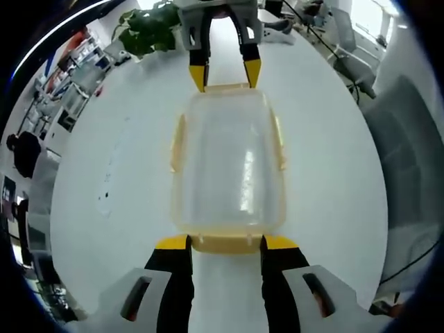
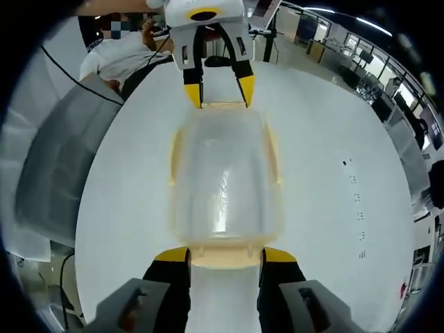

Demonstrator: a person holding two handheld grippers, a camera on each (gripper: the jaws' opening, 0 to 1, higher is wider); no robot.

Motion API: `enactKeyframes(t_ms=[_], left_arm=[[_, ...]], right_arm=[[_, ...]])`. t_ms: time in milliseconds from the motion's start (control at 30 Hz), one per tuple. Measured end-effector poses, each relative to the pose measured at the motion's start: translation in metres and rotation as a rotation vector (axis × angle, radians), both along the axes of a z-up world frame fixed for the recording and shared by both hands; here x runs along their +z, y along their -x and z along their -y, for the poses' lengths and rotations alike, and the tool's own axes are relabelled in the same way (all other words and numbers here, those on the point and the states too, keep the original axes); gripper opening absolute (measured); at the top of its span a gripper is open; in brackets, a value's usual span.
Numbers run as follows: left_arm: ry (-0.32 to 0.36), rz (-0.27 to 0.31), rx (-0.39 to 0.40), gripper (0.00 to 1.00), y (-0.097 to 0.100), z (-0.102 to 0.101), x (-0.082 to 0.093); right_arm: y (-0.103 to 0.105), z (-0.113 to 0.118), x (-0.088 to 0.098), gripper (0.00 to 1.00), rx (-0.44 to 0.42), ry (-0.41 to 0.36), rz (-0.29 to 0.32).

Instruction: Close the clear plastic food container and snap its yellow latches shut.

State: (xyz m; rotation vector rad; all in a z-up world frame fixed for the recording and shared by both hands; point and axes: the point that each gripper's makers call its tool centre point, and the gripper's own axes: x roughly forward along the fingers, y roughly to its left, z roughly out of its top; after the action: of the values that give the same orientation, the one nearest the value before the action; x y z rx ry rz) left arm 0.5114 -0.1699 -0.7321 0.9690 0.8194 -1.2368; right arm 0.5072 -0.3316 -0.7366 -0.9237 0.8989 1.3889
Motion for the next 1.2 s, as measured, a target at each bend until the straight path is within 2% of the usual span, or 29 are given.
enactKeyframes(t_ms=[300,767,1067,1200], left_arm=[[-0.001,-0.012,-0.006,0.35,0.0,-0.002,-0.008],[0.021,-0.018,-0.003,0.36,0.0,0.002,-0.008],[0.029,0.001,-0.003,0.36,0.0,0.001,-0.008],[0.032,0.017,-0.007,0.37,0.0,0.001,-0.009]], right_arm=[[0.001,-0.002,-0.008,0.35,0.001,-0.003,-0.018],[-0.002,0.002,-0.01,0.35,0.003,-0.01,-0.019],[-0.001,0.001,-0.01,0.37,0.016,-0.011,-0.008],[0.0,0.003,-0.011,0.38,-0.006,-0.014,-0.019]])
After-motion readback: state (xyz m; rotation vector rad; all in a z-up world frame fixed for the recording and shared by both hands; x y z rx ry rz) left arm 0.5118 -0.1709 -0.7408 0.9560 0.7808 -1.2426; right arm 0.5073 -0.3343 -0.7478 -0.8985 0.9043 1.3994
